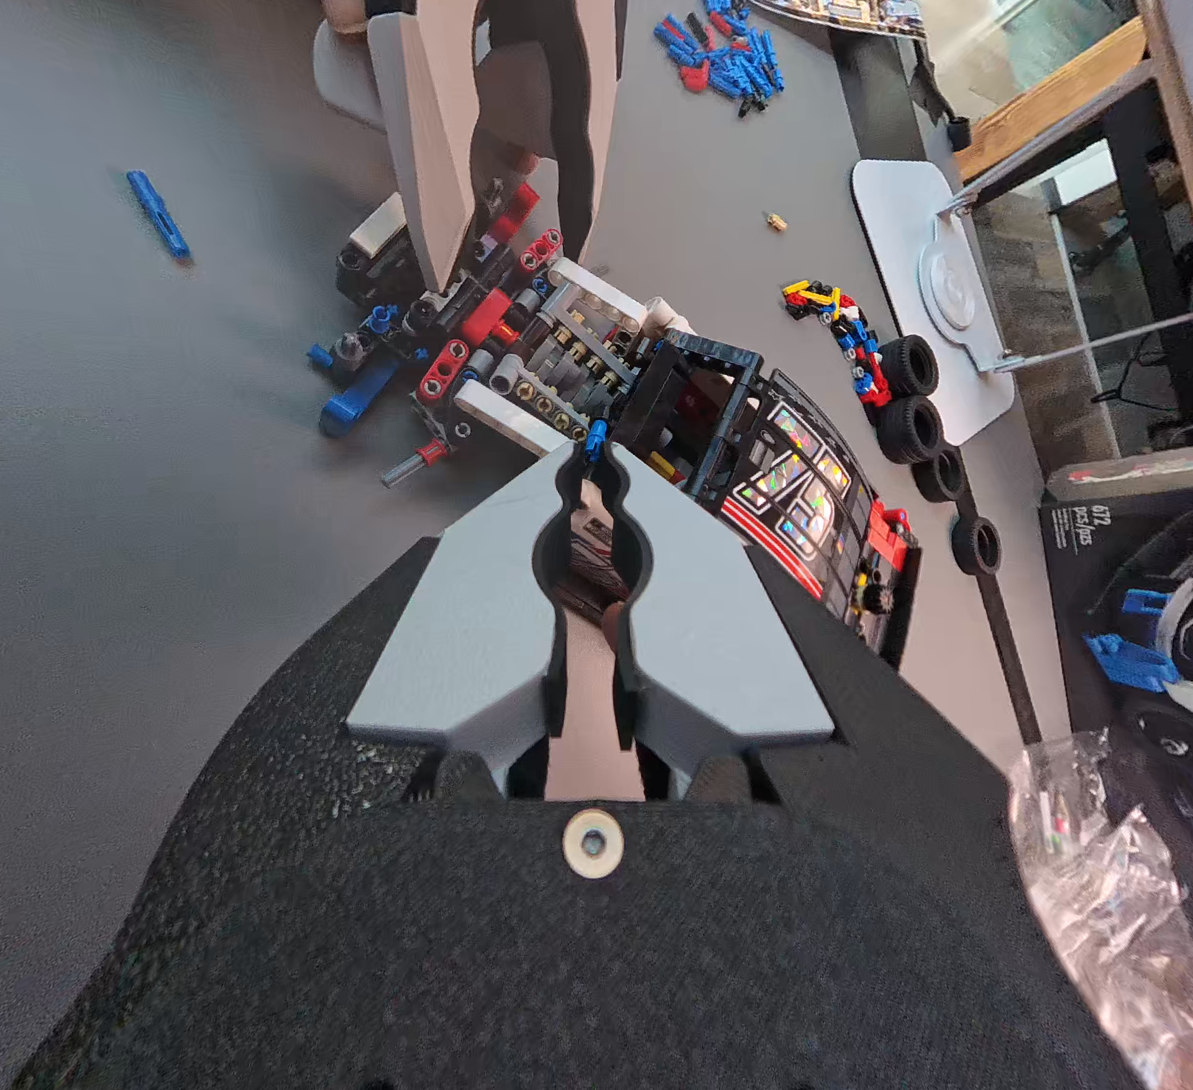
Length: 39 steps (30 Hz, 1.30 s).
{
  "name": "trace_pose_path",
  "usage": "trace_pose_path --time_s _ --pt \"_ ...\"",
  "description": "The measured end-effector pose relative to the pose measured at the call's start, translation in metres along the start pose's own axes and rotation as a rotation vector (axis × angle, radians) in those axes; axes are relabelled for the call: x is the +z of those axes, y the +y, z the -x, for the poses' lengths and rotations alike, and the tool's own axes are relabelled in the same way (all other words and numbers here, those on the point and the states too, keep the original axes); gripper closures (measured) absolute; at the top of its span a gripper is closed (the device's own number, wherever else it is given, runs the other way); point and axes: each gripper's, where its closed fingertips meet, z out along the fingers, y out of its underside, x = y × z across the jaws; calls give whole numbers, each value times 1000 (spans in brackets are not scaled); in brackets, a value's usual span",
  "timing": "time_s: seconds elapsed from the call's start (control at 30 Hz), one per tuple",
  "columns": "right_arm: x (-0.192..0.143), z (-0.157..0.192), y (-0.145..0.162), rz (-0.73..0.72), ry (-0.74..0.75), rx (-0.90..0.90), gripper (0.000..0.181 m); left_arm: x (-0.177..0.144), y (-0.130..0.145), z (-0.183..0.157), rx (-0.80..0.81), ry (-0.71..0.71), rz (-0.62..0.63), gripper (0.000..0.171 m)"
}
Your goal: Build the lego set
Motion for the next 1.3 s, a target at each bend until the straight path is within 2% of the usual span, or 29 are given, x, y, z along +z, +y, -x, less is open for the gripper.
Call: trace_pose_path --time_s 0.27,0.57,0.8,1.0,1.2,1.3 --pt "-9 3 16 -35 40 151 178 10 3 -29 17 82 33 101" --pt "-26 -3 40 -57 -57 239 178 26 3 -65 73 157 10 107" --pt "-32 -4 47 -63 -77 302 176 27 1 -68 64 164 -19 115" --pt "-31 -5 48 -46 -59 264 179 27 -2 -64 31 165 -47 126" --pt "-31 -6 48 46 -50 153 177 26 -3 -62 14 168 -56 131" --pt "-34 -8 41 4 -46 148 175 25 -4 -62 2 169 -63 131"
